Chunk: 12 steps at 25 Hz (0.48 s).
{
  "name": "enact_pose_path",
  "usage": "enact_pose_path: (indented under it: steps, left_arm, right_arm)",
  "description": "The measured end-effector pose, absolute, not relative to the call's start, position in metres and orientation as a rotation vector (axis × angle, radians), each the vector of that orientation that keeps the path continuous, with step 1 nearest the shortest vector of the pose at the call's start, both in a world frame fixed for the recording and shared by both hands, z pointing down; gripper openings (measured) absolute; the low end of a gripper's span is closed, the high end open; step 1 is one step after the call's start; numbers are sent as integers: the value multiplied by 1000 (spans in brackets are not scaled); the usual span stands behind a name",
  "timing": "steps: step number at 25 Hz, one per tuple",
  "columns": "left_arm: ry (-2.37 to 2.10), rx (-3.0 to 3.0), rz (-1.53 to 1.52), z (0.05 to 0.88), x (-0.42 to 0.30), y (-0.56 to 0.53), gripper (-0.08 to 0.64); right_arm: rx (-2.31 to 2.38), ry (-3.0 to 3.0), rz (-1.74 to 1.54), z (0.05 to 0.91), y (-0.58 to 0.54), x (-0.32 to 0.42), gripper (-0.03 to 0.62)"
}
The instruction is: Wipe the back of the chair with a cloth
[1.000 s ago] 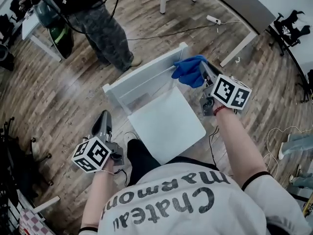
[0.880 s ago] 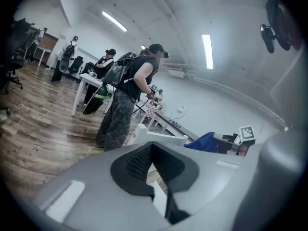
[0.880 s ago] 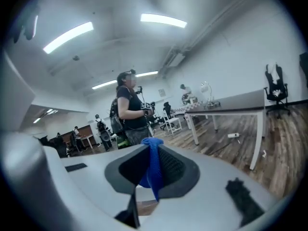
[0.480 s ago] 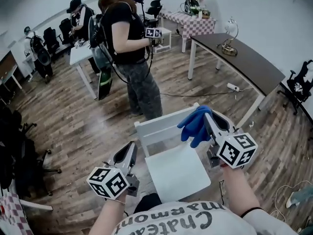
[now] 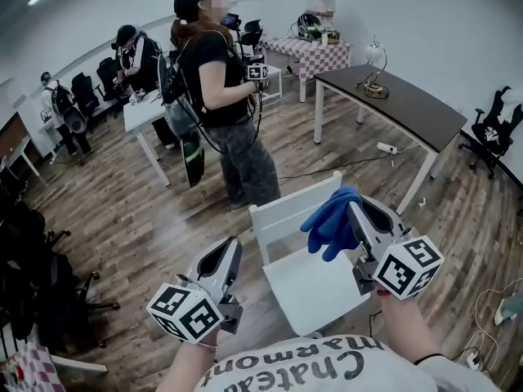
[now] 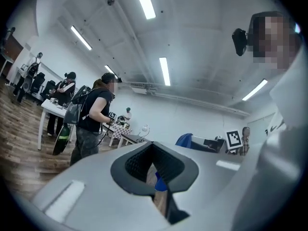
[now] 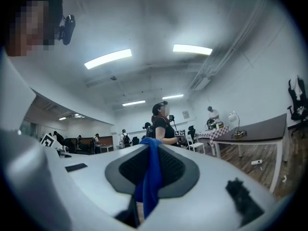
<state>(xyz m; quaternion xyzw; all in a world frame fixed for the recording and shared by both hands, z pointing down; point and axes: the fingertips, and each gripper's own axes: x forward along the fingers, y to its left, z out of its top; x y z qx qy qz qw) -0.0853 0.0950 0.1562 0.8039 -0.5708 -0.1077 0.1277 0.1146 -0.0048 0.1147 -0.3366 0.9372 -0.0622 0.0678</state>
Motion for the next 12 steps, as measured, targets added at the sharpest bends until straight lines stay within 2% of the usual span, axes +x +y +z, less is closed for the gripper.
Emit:
enact_pose_path:
  steps: [12]
  left_arm:
    - [-1473, 2411, -237, 181, -68, 177, 6]
  right_arm:
    - [-1232, 2766, -309, 162, 103, 136, 56]
